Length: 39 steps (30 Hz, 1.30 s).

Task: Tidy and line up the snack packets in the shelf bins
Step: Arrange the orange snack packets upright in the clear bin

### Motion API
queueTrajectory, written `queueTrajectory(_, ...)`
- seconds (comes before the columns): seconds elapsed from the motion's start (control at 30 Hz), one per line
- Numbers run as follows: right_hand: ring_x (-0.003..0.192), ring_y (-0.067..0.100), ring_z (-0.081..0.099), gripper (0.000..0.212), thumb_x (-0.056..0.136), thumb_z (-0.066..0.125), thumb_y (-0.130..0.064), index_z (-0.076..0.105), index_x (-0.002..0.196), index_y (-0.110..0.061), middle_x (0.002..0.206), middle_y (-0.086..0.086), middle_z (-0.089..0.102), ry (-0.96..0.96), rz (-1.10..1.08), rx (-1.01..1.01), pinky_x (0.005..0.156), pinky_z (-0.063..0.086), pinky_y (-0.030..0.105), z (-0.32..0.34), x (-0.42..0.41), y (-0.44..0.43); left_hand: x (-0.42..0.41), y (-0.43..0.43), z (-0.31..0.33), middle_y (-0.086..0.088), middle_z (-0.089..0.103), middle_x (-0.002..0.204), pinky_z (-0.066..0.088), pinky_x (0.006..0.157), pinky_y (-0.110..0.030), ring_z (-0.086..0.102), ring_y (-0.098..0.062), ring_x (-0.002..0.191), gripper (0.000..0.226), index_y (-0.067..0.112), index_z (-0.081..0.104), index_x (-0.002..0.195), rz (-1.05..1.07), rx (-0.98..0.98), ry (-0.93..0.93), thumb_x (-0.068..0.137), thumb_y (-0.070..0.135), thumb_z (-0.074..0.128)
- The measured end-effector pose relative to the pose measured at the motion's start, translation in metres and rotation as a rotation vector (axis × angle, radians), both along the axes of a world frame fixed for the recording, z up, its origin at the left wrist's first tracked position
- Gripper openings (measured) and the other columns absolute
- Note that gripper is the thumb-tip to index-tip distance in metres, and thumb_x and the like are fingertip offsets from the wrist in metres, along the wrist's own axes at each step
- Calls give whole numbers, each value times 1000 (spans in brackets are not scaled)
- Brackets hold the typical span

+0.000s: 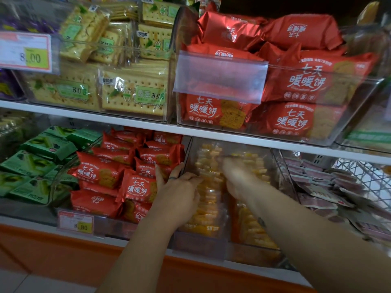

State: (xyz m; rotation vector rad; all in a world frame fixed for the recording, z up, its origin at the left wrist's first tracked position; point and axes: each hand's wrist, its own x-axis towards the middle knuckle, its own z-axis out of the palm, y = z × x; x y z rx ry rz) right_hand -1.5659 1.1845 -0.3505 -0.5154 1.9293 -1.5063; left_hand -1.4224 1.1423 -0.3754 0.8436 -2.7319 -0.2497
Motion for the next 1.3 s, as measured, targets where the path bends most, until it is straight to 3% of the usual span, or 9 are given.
queueTrajectory(0.13,126,28,45,81,66,56,-53,40,140,-24,145,3,40,60,-29,79,105,38,46,-35,-19,-10,2,-1,0,18,35,146,-14,108,-62,2,-13,145,47,36,36,143,-24,3,13,97,25,35)
queueTrajectory(0.27,99,22,60,31,87,60,-18,55,116,-9,106,11,63,92,105,175,95,48,39,-21,-9,7,4,-2,0,18,35,147,-18,107,-60,2,-13,145,46,35,37,142,-39,3,26,97,24,35)
queueTrajectory(0.33,118,22,52,67,81,71,-23,38,138,-9,134,10,52,95,190,221,96,42,33,-29,-19,12,4,-2,0,18,35,147,-18,107,-60,2,-14,145,47,34,37,143,-42,5,27,97,24,35)
queueTrajectory(0.4,138,23,29,106,77,76,-27,1,150,-16,157,3,14,172,153,262,105,34,34,-31,-21,8,4,-3,-1,17,35,147,-18,107,-60,2,-13,145,47,34,36,143,-43,8,29,97,23,35)
queueTrajectory(0.5,141,25,21,120,75,77,-23,-19,147,-19,159,5,2,256,103,288,109,31,33,-33,-21,6,4,-2,-2,17,36,146,-18,108,-60,2,-13,145,47,33,37,143,-42,6,30,97,23,35)
queueTrajectory(0.67,117,28,50,111,63,84,-16,12,148,-20,134,10,47,264,80,245,94,49,40,-36,-27,6,5,-3,-1,17,36,146,-18,108,-60,2,-13,145,46,34,38,142,-46,1,30,97,23,36)
queueTrajectory(0.83,89,25,64,52,67,77,-7,58,115,-9,102,13,66,319,116,266,82,56,41,-37,-28,10,4,-3,-2,18,35,147,-16,109,-60,2,-13,145,46,35,38,142,-42,-4,33,97,23,36)
queueTrajectory(1.03,110,28,56,83,73,74,-6,32,143,-19,124,12,56,166,168,288,92,51,41,-40,-31,5,5,-2,-2,19,34,147,-17,109,-61,2,-12,145,46,36,37,142,-40,-15,29,97,24,36)
queueTrajectory(1.3,115,28,54,69,79,66,3,36,140,-8,128,16,54,49,193,306,89,50,33,-43,-33,1,5,-2,-1,17,35,147,-17,109,-60,2,-13,145,46,34,38,142,-47,2,36,97,23,37)
